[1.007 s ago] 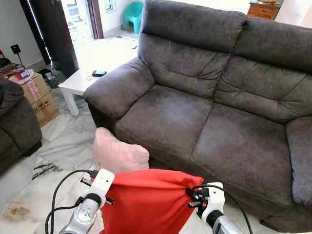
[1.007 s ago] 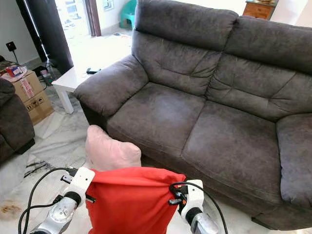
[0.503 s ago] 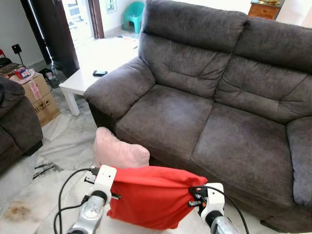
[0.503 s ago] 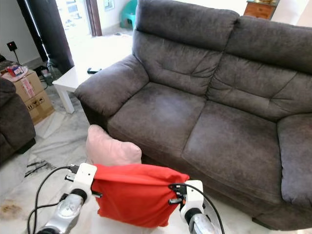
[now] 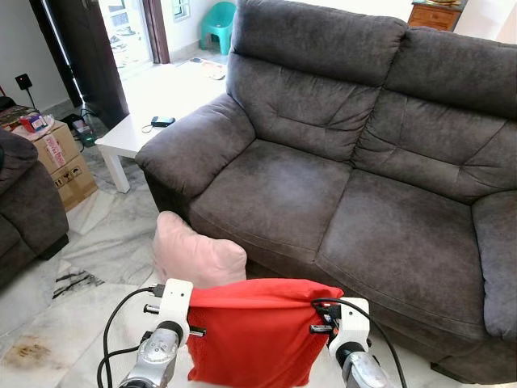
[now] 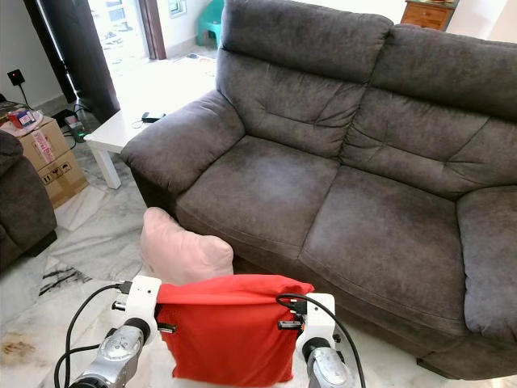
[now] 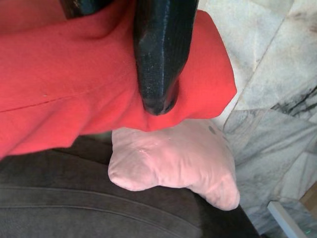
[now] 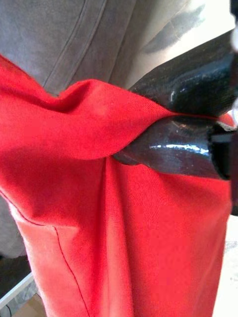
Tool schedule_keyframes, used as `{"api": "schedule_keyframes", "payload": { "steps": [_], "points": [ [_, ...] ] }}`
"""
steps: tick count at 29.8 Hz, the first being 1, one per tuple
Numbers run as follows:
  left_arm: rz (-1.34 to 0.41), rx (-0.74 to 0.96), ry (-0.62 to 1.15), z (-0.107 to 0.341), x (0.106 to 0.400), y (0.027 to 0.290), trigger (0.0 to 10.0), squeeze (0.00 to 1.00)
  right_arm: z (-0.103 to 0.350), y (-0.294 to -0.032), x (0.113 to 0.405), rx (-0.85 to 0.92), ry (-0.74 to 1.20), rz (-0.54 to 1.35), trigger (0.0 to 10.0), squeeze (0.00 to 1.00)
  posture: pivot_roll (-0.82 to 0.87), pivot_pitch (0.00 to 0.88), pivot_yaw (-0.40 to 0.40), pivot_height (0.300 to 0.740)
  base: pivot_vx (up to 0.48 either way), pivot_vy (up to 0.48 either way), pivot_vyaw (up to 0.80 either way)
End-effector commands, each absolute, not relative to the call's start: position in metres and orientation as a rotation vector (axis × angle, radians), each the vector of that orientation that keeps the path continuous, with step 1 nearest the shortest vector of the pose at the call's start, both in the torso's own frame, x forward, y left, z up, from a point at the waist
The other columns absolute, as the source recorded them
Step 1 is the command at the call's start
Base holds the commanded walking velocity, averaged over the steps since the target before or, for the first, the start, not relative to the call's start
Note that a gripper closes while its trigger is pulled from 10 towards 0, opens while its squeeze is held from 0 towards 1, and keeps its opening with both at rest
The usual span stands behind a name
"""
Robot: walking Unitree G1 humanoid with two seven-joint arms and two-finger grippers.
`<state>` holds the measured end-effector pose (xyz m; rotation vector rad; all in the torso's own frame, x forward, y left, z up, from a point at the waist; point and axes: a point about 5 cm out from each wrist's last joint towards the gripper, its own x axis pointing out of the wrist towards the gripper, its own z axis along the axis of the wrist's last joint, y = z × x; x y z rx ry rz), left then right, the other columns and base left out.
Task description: Move the pillow to the sofa from floor
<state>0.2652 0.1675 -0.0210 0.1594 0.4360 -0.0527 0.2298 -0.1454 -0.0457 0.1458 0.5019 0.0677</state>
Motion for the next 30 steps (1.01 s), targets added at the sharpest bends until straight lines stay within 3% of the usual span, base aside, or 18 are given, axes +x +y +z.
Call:
{"api": "schedule_keyframes", "payload": {
  "steps": [1,10,30],
  "points": [
    [0.024,0.144,0.343,-0.002,0.282,0.183,10.0,0.00,-0.038,-0.166,0.238,0.153,0.449,-0.046,10.0,0.00,0.01,0.000,-0.028,0.740,0.000,0.000,0.00],
    [0.032,0.162,0.334,-0.001,0.282,0.188,10.0,0.00,-0.030,-0.165,0.246,0.142,0.397,-0.051,10.0,0.00,0.03,0.000,-0.037,0.740,0.000,0.000,0.00],
    [0.059,0.182,0.371,-0.007,0.275,0.197,10.0,0.00,-0.040,-0.200,0.232,0.134,0.478,-0.077,10.0,0.00,0.02,0.000,-0.026,0.740,0.000,0.000,-0.80]
  ]
}}
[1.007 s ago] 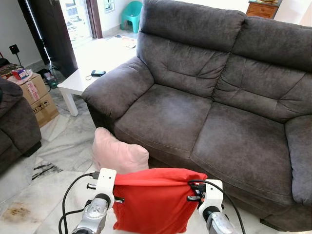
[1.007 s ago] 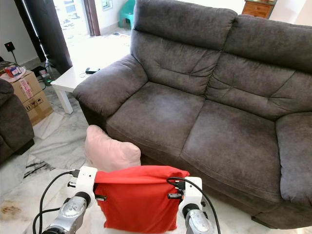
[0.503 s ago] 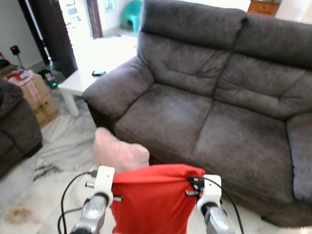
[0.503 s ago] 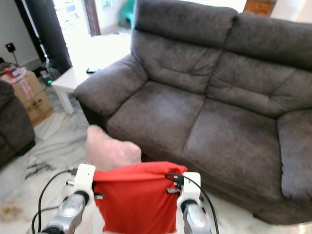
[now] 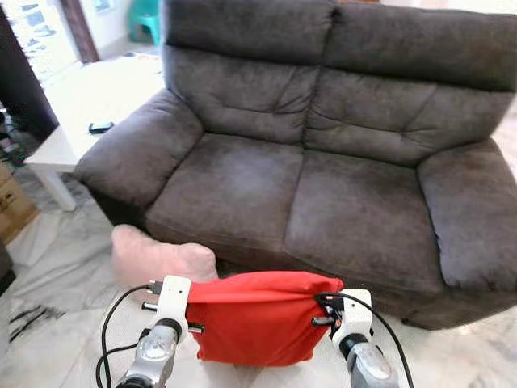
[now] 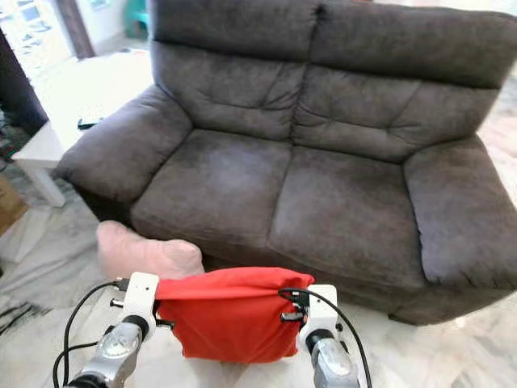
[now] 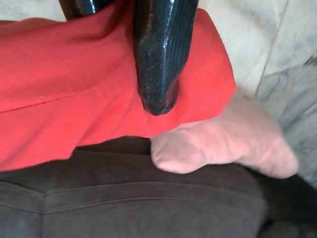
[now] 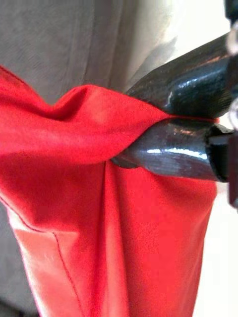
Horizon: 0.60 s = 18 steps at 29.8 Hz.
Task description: Move the pillow to the sofa from floor
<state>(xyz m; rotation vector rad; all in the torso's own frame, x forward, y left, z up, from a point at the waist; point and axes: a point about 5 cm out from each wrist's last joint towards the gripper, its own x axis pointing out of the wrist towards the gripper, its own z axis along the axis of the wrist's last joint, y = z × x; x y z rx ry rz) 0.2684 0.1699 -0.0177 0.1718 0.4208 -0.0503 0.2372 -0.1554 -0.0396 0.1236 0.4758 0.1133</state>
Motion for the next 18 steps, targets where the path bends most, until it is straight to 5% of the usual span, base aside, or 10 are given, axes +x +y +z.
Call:
{"api": "schedule_keyframes", "payload": {
  "steps": [1,11,18],
  "points": [
    [0.059,0.182,0.371,-0.0067,0.2746,0.1972,10.0,0.00,-0.0396,-0.2002,0.2318,0.134,0.478,-0.077,10.0,0.00,0.02,0.000,-0.026,0.740,0.000,0.000,-0.80],
    [0.069,0.193,0.367,-0.0046,0.2772,0.1979,10.0,0.00,-0.0427,-0.1986,0.2304,0.145,0.508,-0.066,10.0,0.00,0.03,0.000,-0.034,0.740,0.000,0.000,-0.80],
    [0.072,0.212,0.359,-0.0032,0.2783,0.1982,10.0,0.00,-0.0406,-0.1988,0.2332,0.152,0.496,-0.069,10.0,0.00,0.03,0.000,-0.035,0.740,0.000,0.000,0.00]
  ]
}}
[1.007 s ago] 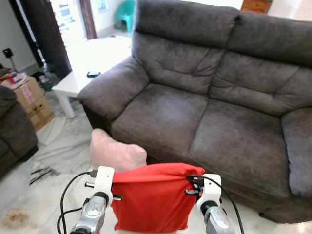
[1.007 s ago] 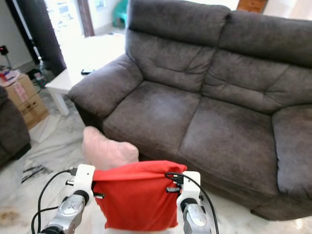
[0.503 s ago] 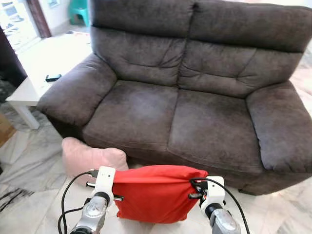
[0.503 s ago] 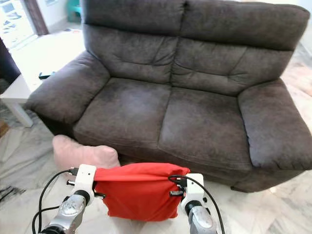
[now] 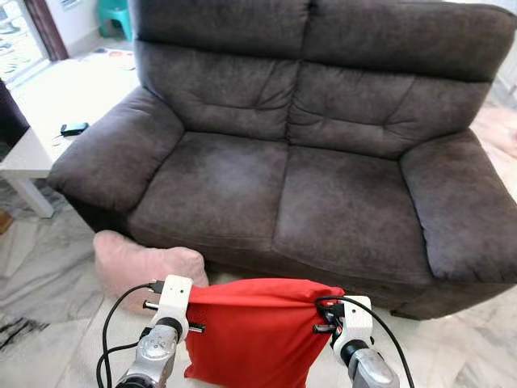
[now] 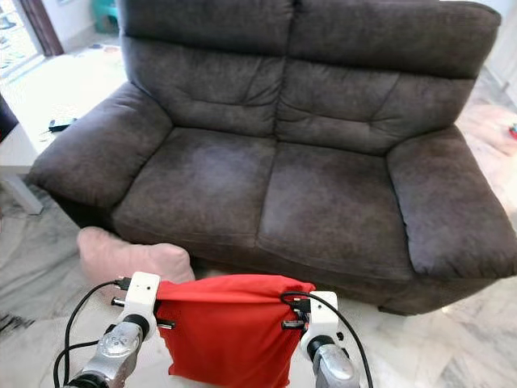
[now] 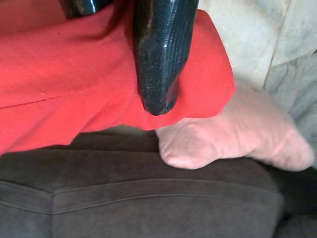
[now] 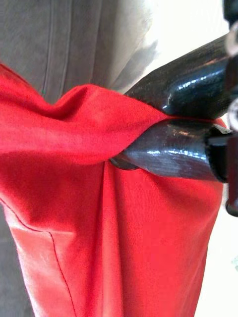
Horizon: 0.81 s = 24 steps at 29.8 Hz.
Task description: Move the pillow to the sofa from floor
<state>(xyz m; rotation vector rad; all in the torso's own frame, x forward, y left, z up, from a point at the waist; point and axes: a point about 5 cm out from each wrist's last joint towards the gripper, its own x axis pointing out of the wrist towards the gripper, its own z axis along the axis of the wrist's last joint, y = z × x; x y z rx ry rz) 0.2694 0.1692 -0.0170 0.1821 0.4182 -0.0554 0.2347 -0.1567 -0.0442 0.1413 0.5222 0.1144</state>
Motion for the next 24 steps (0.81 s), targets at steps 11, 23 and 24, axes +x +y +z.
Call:
{"api": "schedule_keyframes", "payload": {
  "steps": [11,23,24],
  "points": [
    [0.074,0.213,0.355,-0.0022,0.2795,0.1978,10.0,0.00,-0.0378,-0.2030,0.2381,0.165,0.497,-0.076,10.0,0.00,0.03,0.000,-0.035,0.740,0.000,-0.244,-0.44],
    [0.074,0.215,0.353,-0.0015,0.2804,0.1973,10.0,0.00,-0.0386,-0.1999,0.2378,0.168,0.498,-0.077,10.0,0.00,0.03,0.000,-0.038,0.740,0.000,-0.244,0.00],
    [0.074,0.215,0.353,-0.0015,0.2804,0.1973,10.0,0.00,-0.0389,-0.1997,0.2375,0.169,0.499,-0.078,10.0,0.00,0.03,0.000,-0.038,0.740,0.000,-0.244,0.00]
  ]
}}
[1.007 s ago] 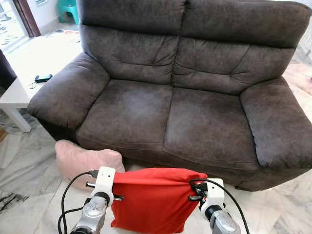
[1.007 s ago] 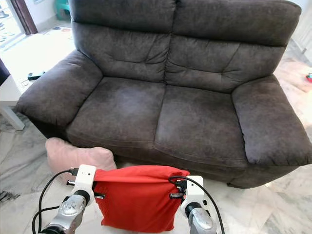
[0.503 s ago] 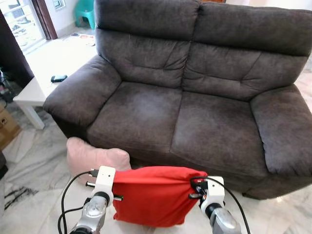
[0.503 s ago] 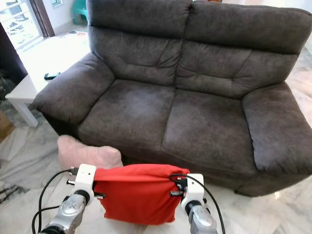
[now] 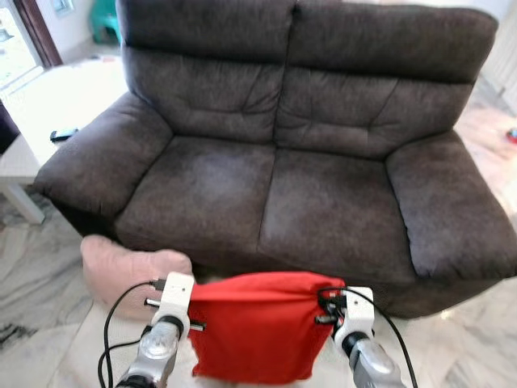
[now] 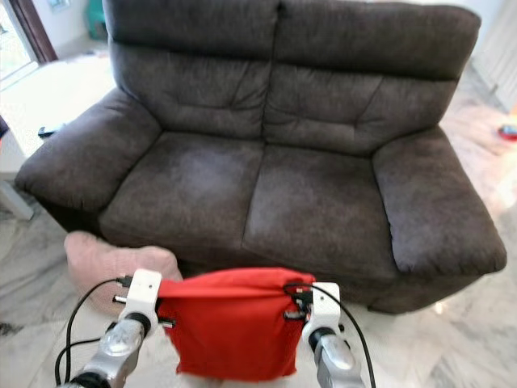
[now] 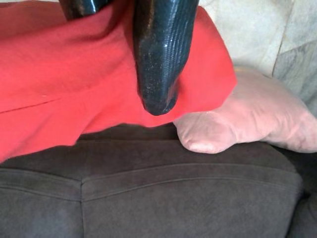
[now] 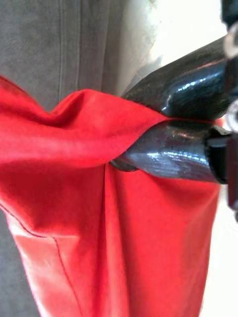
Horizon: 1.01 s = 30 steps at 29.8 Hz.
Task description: Move the pillow to the sofa from floor
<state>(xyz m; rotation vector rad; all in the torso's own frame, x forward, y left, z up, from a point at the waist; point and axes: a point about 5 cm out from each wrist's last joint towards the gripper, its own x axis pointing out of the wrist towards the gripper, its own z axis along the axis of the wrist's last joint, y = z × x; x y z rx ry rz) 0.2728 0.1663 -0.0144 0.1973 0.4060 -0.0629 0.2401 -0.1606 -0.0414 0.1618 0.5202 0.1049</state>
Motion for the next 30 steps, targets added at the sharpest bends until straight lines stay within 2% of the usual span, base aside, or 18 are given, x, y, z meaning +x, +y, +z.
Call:
{"api": "schedule_keyframes", "payload": {
  "steps": [1,13,20,30],
  "points": [
    [0.074,0.215,0.352,-0.002,0.280,0.197,10.0,0.00,-0.040,-0.199,0.236,0.170,0.504,-0.078,10.0,0.00,0.03,0.000,-0.039,0.740,0.000,-0.244,0.00],
    [0.075,0.213,0.349,-0.002,0.280,0.197,10.0,0.00,-0.046,-0.193,0.228,0.180,0.526,-0.078,10.0,0.00,0.04,0.000,-0.041,0.740,0.000,-0.253,0.00],
    [0.074,0.211,0.349,-0.002,0.280,0.196,10.0,0.00,-0.046,-0.196,0.228,0.177,0.531,-0.083,10.0,0.00,0.03,0.000,-0.041,0.740,0.000,-0.254,-0.69],
    [0.073,0.212,0.347,-0.001,0.281,0.196,10.0,0.00,-0.046,-0.205,0.226,0.177,0.528,-0.098,10.0,0.00,0.03,0.000,-0.037,0.740,0.000,-0.253,0.00]
  ]
}}
